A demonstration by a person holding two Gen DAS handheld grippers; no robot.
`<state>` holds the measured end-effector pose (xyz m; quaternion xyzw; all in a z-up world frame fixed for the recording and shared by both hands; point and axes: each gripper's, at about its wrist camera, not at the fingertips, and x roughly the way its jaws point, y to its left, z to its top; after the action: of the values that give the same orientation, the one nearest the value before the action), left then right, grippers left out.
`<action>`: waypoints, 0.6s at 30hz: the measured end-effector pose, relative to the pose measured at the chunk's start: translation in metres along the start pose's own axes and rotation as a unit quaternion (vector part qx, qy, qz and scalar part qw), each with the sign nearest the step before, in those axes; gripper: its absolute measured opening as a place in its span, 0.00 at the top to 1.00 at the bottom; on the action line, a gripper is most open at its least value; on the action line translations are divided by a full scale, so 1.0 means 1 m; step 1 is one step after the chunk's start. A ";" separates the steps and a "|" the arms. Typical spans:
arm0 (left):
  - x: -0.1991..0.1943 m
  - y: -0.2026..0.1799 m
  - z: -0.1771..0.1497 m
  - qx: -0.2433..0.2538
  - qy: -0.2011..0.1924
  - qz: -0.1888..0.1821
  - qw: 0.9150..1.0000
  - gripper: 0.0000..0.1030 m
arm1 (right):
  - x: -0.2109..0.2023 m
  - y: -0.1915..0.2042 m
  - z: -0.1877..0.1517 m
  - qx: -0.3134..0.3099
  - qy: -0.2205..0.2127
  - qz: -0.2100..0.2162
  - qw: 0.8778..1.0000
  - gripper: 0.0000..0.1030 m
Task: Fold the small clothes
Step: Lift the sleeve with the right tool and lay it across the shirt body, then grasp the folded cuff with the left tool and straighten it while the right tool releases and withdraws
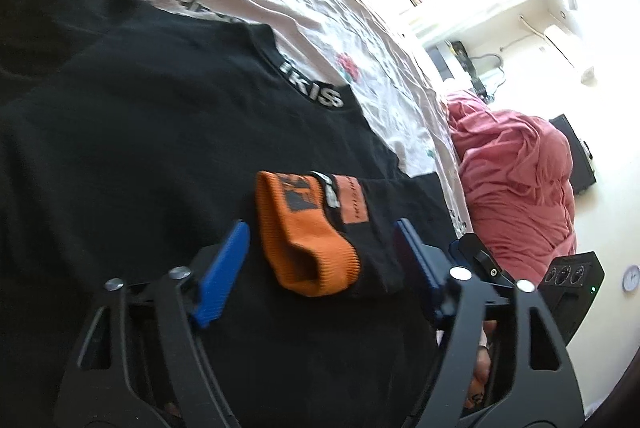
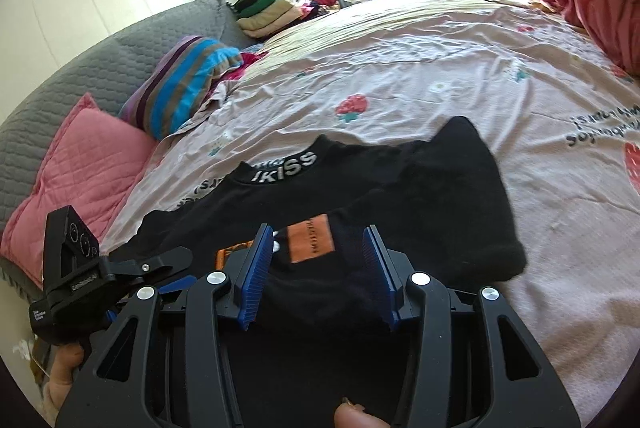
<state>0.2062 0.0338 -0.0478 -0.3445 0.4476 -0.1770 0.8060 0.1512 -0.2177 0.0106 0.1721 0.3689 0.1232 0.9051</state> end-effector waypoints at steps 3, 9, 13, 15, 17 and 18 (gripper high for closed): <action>0.012 -0.003 -0.001 0.003 0.010 0.010 1.000 0.46 | -0.007 -0.007 0.000 0.003 -0.009 -0.011 1.000 0.56; 0.033 -0.005 0.004 0.011 0.021 0.030 0.999 0.72 | -0.028 -0.031 0.002 0.022 -0.029 -0.027 0.999 0.56; 0.031 -0.016 0.009 0.034 0.005 0.033 0.999 1.00 | -0.034 -0.055 0.002 0.047 -0.024 -0.045 0.998 0.56; 0.023 -0.022 0.012 0.042 -0.007 0.024 0.999 1.00 | -0.036 -0.067 0.000 0.057 -0.022 -0.055 0.997 0.56; 0.013 -0.027 0.014 0.050 -0.022 0.019 0.998 1.00 | -0.038 -0.076 -0.002 0.063 -0.021 -0.063 0.996 0.56; 0.008 -0.030 0.015 0.054 -0.029 0.020 0.998 1.00 | -0.040 -0.080 -0.003 0.066 -0.020 -0.065 0.995 0.56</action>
<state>0.2241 0.0139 -0.0255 -0.2968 0.4207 -0.1748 0.8393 0.1288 -0.3033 0.0013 0.2095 0.3681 0.0356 0.9052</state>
